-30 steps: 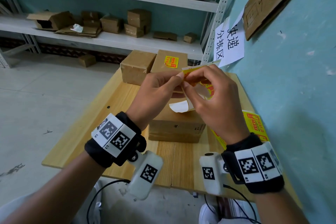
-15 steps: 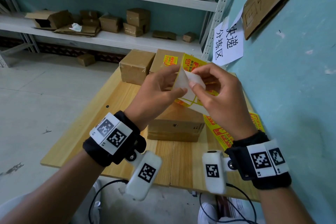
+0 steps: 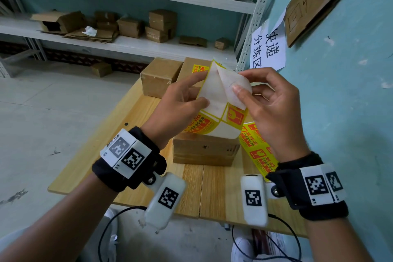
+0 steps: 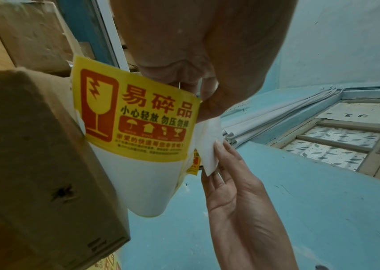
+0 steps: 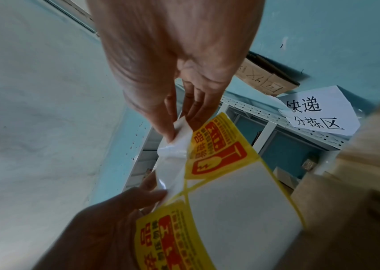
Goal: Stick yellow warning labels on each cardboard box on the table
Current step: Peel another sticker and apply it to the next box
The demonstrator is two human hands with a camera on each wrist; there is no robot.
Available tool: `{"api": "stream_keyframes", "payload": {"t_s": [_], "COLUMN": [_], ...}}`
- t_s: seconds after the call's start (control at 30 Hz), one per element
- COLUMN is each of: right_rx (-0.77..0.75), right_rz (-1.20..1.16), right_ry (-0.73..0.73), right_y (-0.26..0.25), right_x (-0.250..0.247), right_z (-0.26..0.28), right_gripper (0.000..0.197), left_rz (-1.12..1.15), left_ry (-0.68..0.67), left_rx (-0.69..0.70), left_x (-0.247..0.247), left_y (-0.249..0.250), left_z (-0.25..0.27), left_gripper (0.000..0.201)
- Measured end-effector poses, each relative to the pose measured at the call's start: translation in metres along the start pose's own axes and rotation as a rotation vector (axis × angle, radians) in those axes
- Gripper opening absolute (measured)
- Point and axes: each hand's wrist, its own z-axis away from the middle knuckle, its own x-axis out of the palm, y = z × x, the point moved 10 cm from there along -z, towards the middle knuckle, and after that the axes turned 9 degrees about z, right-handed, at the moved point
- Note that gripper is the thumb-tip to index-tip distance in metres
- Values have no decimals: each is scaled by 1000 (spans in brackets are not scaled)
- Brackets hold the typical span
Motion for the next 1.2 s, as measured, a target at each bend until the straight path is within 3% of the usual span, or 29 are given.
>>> {"api": "stream_keyframes", "payload": {"t_s": [0.67, 1.2], "right_rx": [26, 51], "right_rz": [-32, -102], "right_ry": [125, 223], "right_y": [0, 2], "right_x": [-26, -41], "right_z": [-4, -5], "right_gripper": [23, 15], "left_rz": [-25, -25], "left_ry": [41, 119], "left_rx": [-1, 28], "left_x": [-10, -33], "left_y": [-3, 3], "left_z": [-3, -7], "left_gripper": [53, 53]}}
